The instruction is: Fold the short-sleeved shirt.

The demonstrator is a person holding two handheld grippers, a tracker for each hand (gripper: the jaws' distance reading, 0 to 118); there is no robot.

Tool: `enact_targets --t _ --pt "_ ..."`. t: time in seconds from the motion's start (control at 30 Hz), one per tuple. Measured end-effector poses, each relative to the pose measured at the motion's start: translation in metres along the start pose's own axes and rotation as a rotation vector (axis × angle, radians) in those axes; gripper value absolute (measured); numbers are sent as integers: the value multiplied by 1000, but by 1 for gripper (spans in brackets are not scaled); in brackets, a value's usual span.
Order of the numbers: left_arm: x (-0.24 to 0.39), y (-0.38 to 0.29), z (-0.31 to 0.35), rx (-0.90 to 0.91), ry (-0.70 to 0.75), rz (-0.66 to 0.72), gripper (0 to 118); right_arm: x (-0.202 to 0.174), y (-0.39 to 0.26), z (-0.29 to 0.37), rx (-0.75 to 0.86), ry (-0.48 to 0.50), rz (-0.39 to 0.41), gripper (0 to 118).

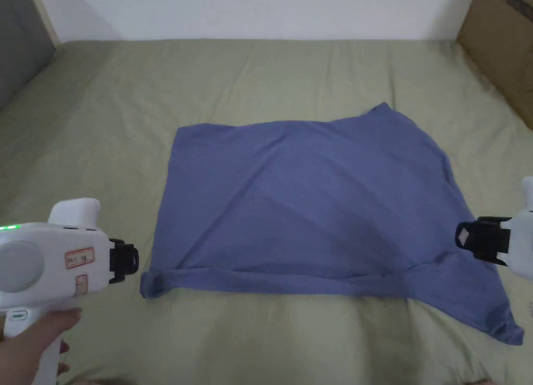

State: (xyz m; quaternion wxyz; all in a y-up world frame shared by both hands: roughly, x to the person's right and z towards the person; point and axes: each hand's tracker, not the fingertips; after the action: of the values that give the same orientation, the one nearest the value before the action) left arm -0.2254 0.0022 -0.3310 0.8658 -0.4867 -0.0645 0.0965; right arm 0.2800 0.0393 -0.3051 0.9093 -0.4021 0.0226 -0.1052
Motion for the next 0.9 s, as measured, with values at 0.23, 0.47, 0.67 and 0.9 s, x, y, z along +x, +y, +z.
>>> enact_targets --t 0.23,0.47,0.67,0.9 --pt "-20 19 -61 -117 -77 97 112 20 -5 -27 -91 0 -75 0" --pt "-3 19 -100 -217 15 -74 42 36 -6 -44 -135 -5 -122 0" --pt "11 6 -69 -40 10 -112 3 54 -9 -41 -161 -16 -98 0" --pt "10 2 -50 7 10 -120 3 93 -26 -59 -260 -100 -98 114"
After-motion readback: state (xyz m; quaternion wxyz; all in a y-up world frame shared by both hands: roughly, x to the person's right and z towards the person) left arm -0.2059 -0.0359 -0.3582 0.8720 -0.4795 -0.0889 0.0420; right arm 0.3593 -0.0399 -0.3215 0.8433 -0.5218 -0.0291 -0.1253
